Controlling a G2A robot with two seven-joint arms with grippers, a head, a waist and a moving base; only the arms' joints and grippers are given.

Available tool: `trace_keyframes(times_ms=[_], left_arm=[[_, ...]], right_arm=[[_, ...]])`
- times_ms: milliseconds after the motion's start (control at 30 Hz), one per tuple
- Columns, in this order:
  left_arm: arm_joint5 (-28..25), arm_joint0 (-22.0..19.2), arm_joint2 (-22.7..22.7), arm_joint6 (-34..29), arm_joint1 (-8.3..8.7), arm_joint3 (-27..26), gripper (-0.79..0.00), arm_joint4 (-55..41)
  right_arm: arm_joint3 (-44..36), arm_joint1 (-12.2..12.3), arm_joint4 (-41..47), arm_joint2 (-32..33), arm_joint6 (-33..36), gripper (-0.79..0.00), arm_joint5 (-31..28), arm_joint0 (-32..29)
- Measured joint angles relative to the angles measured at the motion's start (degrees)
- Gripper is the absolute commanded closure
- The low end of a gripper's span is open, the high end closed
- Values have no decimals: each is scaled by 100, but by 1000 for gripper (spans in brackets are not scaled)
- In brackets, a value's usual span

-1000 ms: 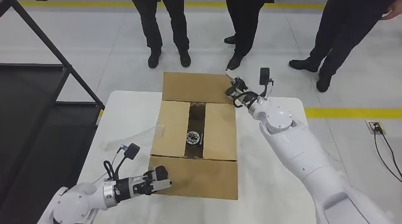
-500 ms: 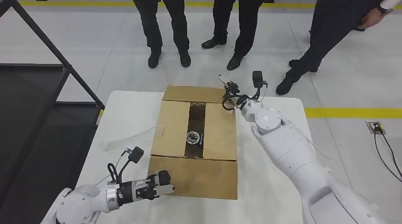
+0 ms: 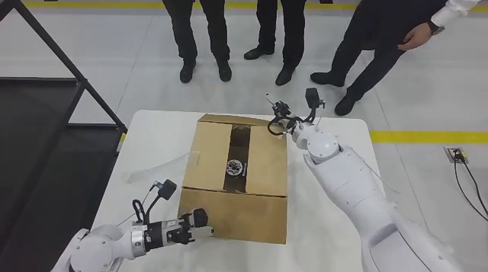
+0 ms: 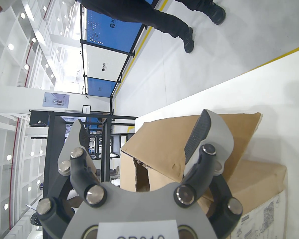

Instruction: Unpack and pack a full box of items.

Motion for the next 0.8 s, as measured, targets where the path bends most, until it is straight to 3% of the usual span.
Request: trace_keyframes(times_ms=[367,600,800], left_arm=[[-398,318,-313,647,29,-357,-785,-228],[-360,632,-920,1656,37,-239,-785,-598],[86,789,-1149,2538,6,29,-785,-598]], right_arm=[[-120,71,310,402,323,-785,-1028,-51],[-440,199,671,709,1681,-785,-1720,-194],[-620,349,878,911,3104,-785,-1528,-301]])
